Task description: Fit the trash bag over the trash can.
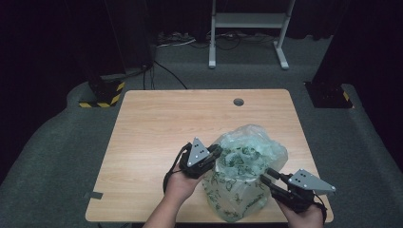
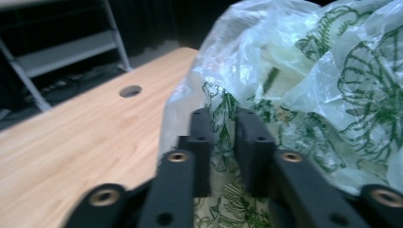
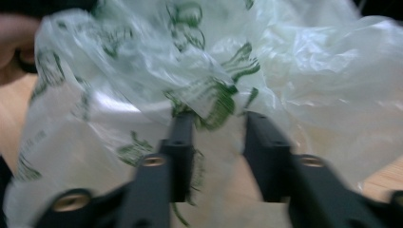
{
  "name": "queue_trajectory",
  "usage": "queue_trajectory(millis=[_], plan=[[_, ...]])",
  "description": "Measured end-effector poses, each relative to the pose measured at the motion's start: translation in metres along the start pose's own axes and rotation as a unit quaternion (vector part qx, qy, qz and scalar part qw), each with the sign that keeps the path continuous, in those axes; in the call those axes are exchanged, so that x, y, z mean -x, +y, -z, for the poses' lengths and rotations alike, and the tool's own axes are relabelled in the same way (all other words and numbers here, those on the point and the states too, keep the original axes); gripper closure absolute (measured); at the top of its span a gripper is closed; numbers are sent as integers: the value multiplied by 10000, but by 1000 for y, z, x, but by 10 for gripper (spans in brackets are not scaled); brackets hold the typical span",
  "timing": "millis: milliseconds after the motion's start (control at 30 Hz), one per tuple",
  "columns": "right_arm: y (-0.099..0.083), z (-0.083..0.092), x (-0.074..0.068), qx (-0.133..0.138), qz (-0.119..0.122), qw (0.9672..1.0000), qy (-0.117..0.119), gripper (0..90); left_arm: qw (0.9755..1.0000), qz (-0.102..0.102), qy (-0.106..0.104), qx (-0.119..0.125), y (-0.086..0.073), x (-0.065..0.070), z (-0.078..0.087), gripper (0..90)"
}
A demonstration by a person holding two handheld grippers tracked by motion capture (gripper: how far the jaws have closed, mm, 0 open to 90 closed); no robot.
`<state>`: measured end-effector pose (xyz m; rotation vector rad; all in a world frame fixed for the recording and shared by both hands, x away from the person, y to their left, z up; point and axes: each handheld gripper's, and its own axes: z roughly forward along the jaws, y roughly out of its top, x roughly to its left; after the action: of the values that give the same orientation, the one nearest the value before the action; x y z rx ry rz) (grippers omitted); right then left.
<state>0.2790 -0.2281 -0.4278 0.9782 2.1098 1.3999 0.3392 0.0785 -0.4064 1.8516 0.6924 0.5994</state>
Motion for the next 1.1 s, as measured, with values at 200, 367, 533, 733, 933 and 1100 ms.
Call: queue_trajectory(millis=[200, 367, 533, 733, 933, 1100], plan=[[-2, -3, -2, 36, 306, 9995, -101, 900, 9994, 55, 346, -5, -6, -5, 6, 900], [-9, -10, 15, -91, 156, 9992, -360, 900, 9992, 139, 376, -4, -20, -4, 19, 900], [-8, -26, 29, -122, -10, 9988, -468, 800, 9986, 347, 382, 142, -34, 5, 35, 892], [22, -3, 29, 1212, -770, 9893, -238, 329, 9980, 389, 466, 158, -34, 5, 35, 806], [40, -22, 4, 1068, -593, 9925, 88, 406, 9980, 340, 497, 192, -32, 11, 35, 795], [31, -30, -7, 699, -145, 9974, 64, 892, 9974, 417, 548, 201, -33, 7, 36, 833]])
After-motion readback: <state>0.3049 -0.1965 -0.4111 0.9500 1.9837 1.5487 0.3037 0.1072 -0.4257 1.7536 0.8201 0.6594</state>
